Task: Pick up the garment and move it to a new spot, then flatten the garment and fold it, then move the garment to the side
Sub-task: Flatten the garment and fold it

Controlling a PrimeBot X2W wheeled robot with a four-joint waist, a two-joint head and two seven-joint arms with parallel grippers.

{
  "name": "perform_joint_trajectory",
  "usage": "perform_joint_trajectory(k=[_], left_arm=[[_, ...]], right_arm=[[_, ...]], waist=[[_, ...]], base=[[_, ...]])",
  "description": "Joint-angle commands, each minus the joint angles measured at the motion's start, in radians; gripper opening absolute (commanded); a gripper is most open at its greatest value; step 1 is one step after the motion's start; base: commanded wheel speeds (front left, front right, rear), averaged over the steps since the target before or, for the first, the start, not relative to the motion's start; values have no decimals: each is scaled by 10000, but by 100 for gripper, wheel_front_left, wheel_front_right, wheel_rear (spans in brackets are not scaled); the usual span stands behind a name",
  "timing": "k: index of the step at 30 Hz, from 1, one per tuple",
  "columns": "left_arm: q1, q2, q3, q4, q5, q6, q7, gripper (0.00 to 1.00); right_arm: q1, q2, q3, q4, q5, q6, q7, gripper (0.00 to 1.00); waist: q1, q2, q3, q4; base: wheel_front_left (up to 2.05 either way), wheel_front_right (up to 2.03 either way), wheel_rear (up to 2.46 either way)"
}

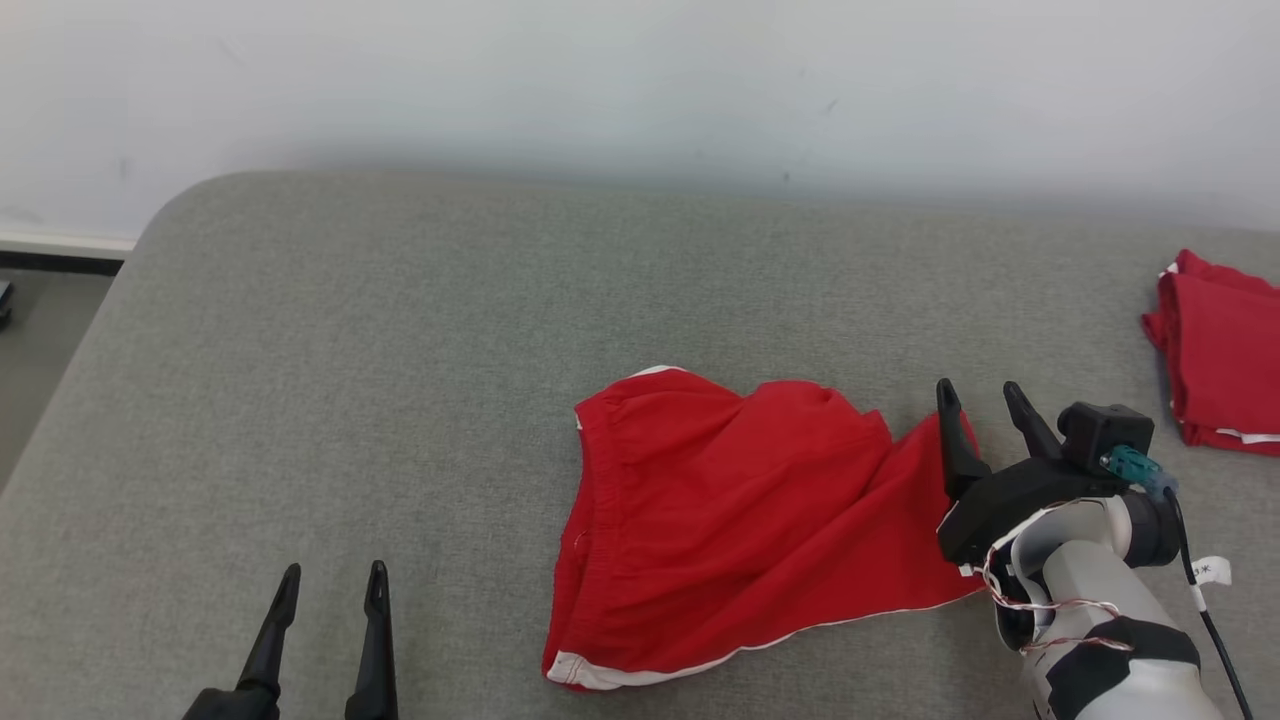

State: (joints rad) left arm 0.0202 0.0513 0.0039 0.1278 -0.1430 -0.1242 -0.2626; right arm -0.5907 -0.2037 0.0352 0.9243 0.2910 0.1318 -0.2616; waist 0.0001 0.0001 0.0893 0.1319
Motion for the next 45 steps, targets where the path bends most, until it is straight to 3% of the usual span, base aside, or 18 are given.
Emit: perform_joint_trajectory(k=[1, 13, 24, 35, 45], left_arm=[[92, -17, 43, -1, 23, -24, -28, 100], [454, -16, 393, -138, 100, -44, -28, 100], [742, -16, 466, -281, 142, -34, -28, 100], [1014, -16, 533, -414, 132, 20, -28, 100], [1192, -16, 535, -474, 320, 41, -28, 100]], right_arm=[[245, -16, -76, -274, -42, -29, -42, 100], [2650, -139, -499, -3841, -45, -29, -26, 100], [5199, 189, -1024, -6057, -112, -29, -28, 100], [6726, 832, -1234, -7036, -218, -29, -29, 100], [6847, 949, -1209, -7145, -276, -29, -29, 100]], waist=[[-1, -1, -134, -161], [-1, -1, -649, -724], [-1, -1, -887, -892], [-1, -1, -1024, -1020], [-1, -1, -1010, -1055]], base=[[0, 0, 0], [0, 0, 0], [0, 0, 0], [0, 0, 0], [0, 0, 0]])
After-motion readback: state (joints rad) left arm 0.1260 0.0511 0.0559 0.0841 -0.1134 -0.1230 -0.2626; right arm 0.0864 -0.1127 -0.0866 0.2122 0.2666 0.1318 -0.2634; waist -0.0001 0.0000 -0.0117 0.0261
